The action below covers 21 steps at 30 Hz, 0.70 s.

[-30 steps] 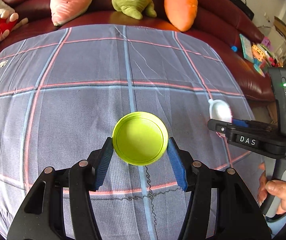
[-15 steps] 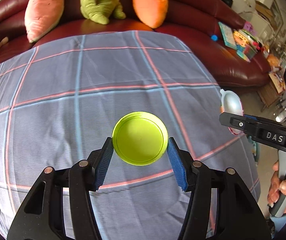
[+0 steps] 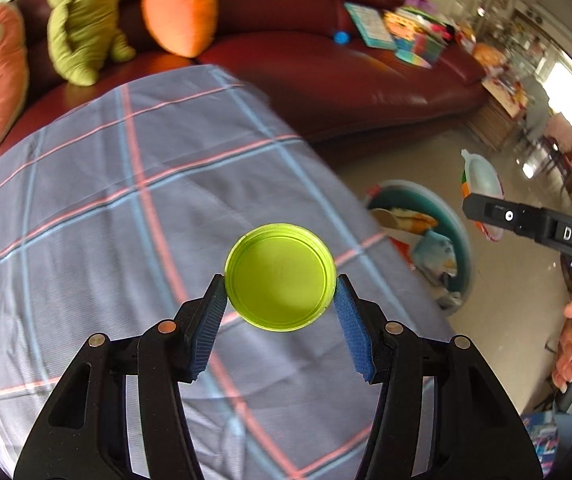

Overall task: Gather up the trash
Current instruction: 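Carry both lids to the teal bin and open both tools to drop them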

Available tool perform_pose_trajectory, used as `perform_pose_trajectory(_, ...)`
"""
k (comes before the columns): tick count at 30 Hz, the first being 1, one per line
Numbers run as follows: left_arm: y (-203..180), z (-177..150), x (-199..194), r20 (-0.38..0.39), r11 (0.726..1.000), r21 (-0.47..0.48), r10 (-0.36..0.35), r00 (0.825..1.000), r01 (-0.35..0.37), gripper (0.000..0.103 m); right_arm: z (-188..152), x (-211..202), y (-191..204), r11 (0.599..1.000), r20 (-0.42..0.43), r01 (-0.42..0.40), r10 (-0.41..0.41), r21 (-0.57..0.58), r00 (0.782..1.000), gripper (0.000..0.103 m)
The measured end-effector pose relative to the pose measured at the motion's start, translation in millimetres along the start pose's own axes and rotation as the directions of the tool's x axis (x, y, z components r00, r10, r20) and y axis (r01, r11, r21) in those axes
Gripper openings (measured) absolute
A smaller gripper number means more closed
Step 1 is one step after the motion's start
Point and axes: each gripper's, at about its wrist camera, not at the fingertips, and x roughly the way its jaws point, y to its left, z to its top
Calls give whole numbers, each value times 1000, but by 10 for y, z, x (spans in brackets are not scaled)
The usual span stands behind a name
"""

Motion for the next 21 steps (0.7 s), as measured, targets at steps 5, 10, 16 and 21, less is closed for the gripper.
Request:
perform_pose_trajectory(5, -592, 113, 222, -32, 996, 82, -37, 999, 40, 56, -51, -264, -611, 996, 39, 30, -34, 89, 999, 46)
perform_pose_trajectory(10, -1036, 200, 454, -62, 988, 141, -57, 996, 65, 56, -123, -336, -1006, 989, 45, 34, -41, 146, 998, 46)
perform_pose_trajectory(16, -1335, 250, 684, -102, 982, 167, -70, 992, 86, 56, -154, -302, -1264, 984, 32, 29, -35, 178, 999, 46)
perform_pose_trajectory(21, -1462, 275, 855, -132, 979, 182, -72, 989, 95, 56, -141, -245, -1389, 980, 30, 25, -32, 197, 999, 46)
